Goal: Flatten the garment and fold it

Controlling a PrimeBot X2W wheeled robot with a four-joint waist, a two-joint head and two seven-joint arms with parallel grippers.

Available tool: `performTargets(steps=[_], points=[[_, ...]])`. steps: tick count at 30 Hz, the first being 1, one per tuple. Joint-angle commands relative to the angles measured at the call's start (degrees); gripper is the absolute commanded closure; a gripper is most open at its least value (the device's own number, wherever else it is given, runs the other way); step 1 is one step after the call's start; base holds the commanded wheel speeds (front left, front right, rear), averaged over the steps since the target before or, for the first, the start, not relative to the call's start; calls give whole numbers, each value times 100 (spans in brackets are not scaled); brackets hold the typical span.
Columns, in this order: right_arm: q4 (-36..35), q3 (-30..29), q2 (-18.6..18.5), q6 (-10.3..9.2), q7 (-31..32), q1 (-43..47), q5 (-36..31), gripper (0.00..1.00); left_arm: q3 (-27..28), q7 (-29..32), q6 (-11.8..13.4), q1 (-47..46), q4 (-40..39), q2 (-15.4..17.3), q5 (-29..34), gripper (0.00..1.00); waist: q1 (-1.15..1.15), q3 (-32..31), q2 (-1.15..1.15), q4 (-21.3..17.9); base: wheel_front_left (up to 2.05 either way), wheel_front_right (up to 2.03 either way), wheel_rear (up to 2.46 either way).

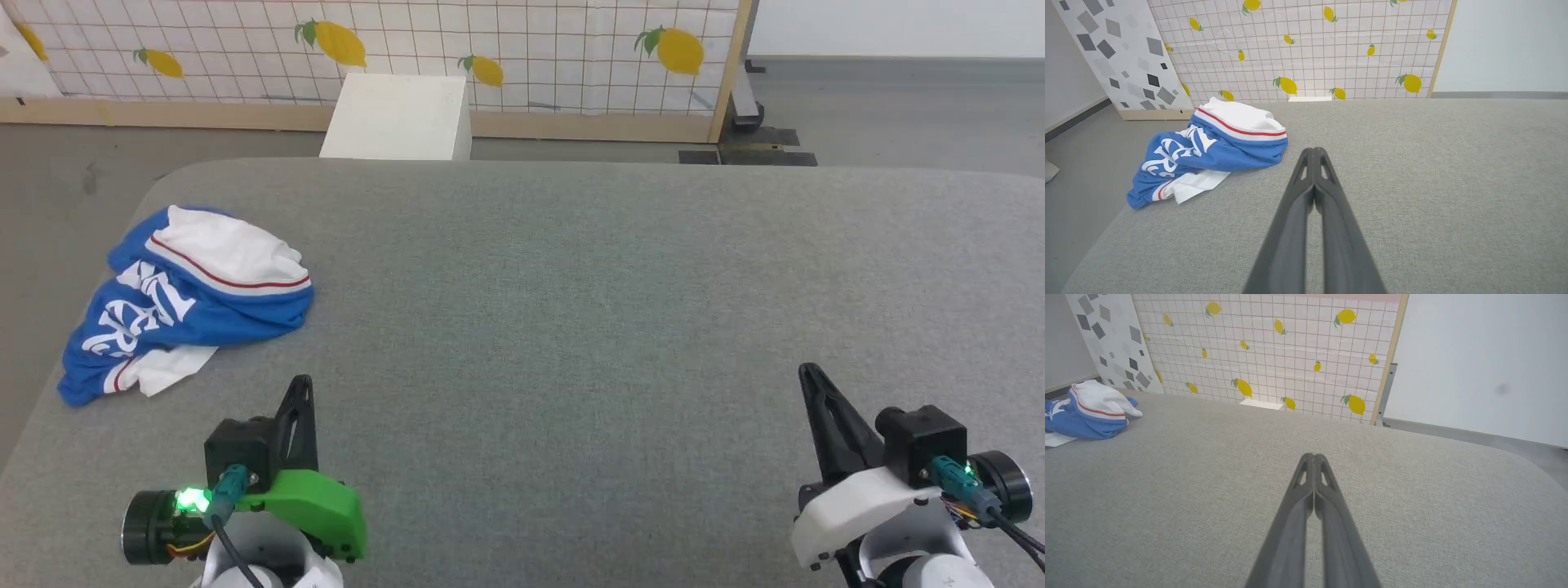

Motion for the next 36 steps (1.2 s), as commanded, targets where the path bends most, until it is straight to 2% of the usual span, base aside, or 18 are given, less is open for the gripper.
performTargets(steps=[1, 36], points=[[-29, 6, 17, -9, 1, -105, -36, 100, 13, 7, 38, 4, -16, -18, 74, 100, 0, 0, 0, 0, 0, 0, 0], [-29, 6, 17, -9, 1, -105, -36, 100, 13, 7, 38, 4, -16, -18, 74, 100, 0, 0, 0, 0, 0, 0, 0]])
